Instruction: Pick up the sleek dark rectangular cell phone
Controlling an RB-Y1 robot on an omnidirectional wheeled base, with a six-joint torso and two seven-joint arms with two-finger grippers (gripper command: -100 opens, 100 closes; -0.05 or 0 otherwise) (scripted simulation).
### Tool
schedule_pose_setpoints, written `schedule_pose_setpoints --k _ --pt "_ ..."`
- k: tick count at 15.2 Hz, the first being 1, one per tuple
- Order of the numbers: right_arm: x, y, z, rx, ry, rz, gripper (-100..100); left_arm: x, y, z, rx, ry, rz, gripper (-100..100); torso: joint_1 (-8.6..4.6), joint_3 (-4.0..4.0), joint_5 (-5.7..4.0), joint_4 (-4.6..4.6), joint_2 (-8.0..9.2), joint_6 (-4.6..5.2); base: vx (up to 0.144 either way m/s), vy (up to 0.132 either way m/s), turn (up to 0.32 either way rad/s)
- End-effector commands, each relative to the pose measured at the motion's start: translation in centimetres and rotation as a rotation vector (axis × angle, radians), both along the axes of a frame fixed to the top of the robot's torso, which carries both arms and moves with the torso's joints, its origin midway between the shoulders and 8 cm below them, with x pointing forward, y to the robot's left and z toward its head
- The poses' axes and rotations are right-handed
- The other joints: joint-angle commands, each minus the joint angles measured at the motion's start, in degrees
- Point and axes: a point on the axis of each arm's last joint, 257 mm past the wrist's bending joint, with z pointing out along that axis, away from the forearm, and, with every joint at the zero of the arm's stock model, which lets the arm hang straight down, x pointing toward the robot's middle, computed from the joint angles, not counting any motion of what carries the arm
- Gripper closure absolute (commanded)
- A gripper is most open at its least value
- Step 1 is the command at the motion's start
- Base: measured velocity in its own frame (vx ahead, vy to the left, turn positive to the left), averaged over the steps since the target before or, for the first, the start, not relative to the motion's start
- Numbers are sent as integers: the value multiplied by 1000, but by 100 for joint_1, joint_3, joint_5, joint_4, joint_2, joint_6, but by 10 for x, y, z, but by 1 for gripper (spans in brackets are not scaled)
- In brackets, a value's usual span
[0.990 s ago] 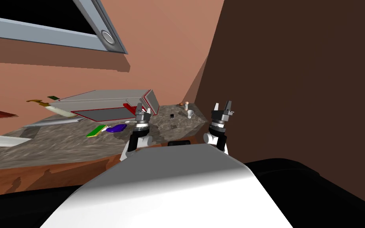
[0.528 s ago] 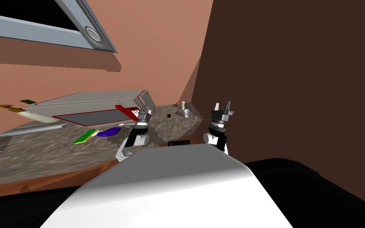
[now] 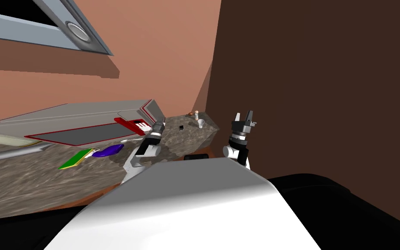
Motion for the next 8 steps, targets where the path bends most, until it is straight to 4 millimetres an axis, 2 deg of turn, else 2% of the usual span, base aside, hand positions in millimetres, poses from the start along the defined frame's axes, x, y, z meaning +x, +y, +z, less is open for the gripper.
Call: schedule_pose_setpoints --k 1,2,4,5,8 --pt "0 0 0 0 0 0 0 3 6 -6 14 29 8 -100 0 0 0 0 0 0 -7 -17 -44" --pt "0 0 0 0 0 0 0 10 16 -17 51 75 19 -100 2 0 0 0 0 -2 -8 -28 -143" --pt "0 0 0 0 0 0 0 11 17 -20 50 86 22 -100 0 0 0 0 -1 0 -8 -24 -104" --pt "0 0 0 0 0 0 0 18 29 -30 85 131 34 -100 2 0 0 0 -1 -2 -9 -25 -175" --pt "0 0 0 0 0 0 0 25 42 -46 118 200 52 -100 0 0 0 0 -1 3 -13 -29 -184"
